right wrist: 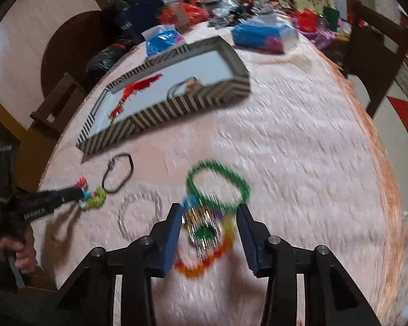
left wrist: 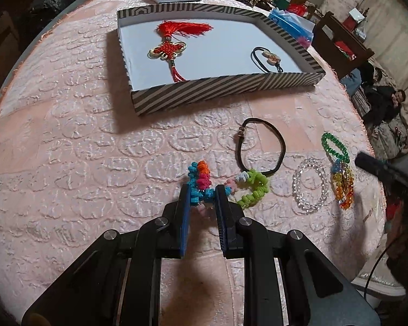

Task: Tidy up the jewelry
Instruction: 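Lift the beaded strand with the left gripper while the right gripper grasps the green bead bracelet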

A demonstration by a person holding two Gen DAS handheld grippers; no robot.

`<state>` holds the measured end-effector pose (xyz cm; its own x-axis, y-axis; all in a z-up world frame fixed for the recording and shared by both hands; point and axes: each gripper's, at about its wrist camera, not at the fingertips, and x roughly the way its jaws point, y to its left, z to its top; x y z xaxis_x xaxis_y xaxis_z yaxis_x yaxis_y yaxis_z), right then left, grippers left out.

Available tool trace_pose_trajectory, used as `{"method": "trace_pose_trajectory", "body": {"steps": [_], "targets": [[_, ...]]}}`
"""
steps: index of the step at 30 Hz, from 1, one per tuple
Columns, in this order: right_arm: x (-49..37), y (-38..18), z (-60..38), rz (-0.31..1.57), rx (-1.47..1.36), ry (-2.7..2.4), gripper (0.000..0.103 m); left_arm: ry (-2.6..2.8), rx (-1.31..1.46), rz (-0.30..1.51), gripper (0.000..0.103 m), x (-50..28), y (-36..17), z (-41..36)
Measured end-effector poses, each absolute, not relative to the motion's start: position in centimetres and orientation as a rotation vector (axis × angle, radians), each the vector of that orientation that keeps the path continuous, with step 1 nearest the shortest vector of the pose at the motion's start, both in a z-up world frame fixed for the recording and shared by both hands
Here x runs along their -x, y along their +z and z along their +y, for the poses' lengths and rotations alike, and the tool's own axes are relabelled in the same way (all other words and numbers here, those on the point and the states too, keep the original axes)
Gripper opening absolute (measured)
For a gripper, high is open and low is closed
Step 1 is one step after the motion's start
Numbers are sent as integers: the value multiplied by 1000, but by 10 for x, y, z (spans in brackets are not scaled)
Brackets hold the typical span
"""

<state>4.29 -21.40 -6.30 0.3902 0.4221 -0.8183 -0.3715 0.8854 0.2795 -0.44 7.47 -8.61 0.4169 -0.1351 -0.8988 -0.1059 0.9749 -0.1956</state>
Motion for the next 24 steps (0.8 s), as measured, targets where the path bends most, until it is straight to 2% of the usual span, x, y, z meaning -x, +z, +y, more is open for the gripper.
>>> {"method": "trace_pose_trajectory", "body": {"steps": [3,5,9,18,20,24], "targets": [[-58,-58,-200,1037,-24,551,37,-11,240,1145,16,3,-87,76],[-66,-61,-191,1056,-8,583,27,-5,243,1147,16,3,-88,77],[-81,-77,-171,1120,73,643,18,-1,245,1154,16,2,-90,78],[-75,-92,-160,1150,245,657,15,-12,236,1161,16,-7,-91,76],[-71,-93,-156,1128,296,644,10,-14,236,1159,16,-8,-90,76],[-69,-92,-156,1122,320,604,7,-12,245,1148,16,-8,-86,79]]}}
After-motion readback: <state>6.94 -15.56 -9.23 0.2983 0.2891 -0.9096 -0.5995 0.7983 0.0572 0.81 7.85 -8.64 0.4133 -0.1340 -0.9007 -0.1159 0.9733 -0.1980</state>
